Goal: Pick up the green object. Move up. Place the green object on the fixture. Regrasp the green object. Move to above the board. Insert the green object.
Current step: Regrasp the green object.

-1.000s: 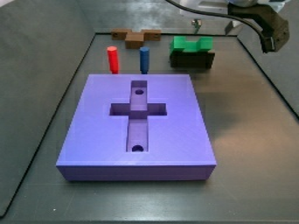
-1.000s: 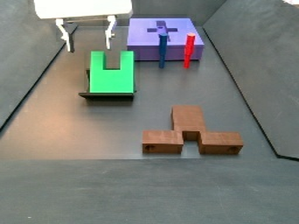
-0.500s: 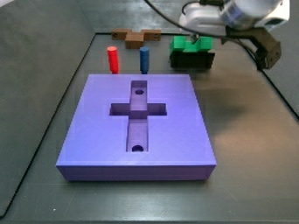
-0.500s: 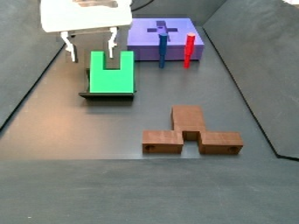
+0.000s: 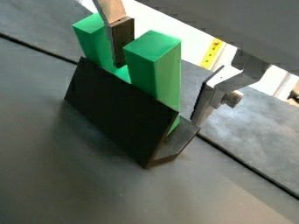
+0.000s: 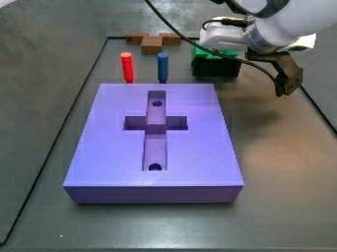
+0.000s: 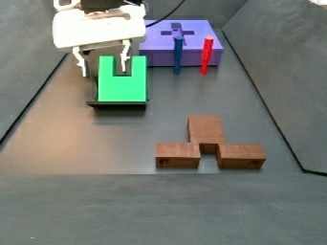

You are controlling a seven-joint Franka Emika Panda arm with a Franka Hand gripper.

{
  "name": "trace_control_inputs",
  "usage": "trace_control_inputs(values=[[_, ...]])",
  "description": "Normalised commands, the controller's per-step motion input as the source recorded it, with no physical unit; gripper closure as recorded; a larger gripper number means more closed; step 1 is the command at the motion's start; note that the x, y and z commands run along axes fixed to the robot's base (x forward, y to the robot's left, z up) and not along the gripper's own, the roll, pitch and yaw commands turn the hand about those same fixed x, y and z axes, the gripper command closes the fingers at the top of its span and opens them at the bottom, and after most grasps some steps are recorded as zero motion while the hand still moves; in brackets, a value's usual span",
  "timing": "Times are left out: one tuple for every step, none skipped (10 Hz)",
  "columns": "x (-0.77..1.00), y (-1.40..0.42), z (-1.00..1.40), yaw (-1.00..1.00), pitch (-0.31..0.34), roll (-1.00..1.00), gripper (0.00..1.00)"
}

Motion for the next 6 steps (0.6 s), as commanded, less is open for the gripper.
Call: trace_control_inputs(values=[[0.03, 0.0, 0.02, 0.0, 0.271, 0.09, 0.0], [0.0, 0.02, 0.09, -0.02, 0.194, 0.0, 0.0], [0.0, 0.0, 0.0, 0.0, 0.08, 0.03, 0.0], [0.0, 0.0, 0.0, 0.0, 0.02, 0.01, 0.0], [0.0, 0.0, 0.0, 0.0, 0.0, 0.04, 0.0], [-0.01, 0.0, -0.12, 0.0, 0.0, 0.13, 0.0]])
